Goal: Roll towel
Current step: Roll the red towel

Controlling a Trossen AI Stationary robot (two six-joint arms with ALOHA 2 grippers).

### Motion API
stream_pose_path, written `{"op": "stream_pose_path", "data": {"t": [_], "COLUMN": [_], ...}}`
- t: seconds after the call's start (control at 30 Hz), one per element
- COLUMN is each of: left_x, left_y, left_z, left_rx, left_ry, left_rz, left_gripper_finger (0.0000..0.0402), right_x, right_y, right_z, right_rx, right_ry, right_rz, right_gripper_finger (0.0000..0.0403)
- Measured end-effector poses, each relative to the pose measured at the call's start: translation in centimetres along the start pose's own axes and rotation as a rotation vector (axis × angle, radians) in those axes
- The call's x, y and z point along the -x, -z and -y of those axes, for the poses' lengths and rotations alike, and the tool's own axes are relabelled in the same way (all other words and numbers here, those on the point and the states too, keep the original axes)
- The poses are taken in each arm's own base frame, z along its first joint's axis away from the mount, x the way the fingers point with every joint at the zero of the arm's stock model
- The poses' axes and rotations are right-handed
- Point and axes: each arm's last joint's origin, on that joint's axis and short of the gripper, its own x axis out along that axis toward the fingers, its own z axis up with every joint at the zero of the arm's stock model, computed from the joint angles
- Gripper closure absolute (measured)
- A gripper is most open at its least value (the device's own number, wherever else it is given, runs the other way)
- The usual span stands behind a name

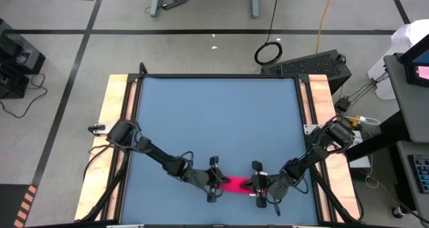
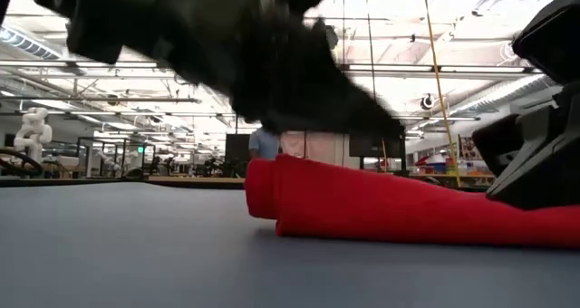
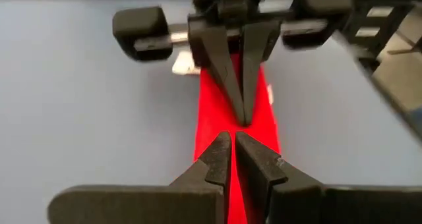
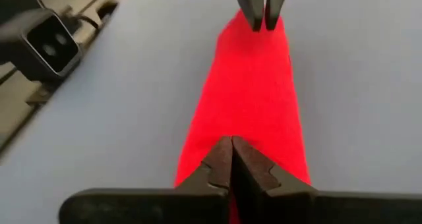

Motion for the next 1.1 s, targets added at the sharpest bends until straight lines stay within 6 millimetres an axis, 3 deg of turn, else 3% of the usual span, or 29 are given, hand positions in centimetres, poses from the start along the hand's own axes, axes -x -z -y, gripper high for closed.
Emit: {"op": "stream_pose_path", "data": {"t": [0.23,0.37,0.47,0.7,0.9,1.1], "left_x": [1.0,0.5,-0.2,-1.9,-2.0,-0.8], "left_y": [-2.0,-1.3,0.1,3.6,3.7,1.3], "left_z": [0.1,0.3,0.3,0.1,0.1,0.2], "left_rx": [-0.01,-0.012,-0.015,0.024,0.021,0.017], "left_ry": [0.029,0.087,0.089,0.057,0.054,0.07], "left_rz": [0.056,0.036,0.017,-0.052,-0.051,-0.01], "left_gripper_finger": [0.0375,0.0375,0.0375,0.0375,0.0375,0.0375], "right_x": [1.0,1.3,1.1,0.1,0.2,1.2], "right_y": [-2.1,-2.6,-2.1,1.5,2.8,1.1], "right_z": [-0.4,-0.5,-0.5,-0.6,-0.9,-1.9], "right_rx": [0.007,0.011,0.015,-0.026,-0.038,0.011], "right_ry": [-0.028,-0.01,0.038,0.095,0.141,0.024], "right_rz": [0.065,0.095,0.108,0.058,0.091,0.091], "right_gripper_finger": [0.0403,0.0403,0.0403,0.0403,0.0403,0.0403]}}
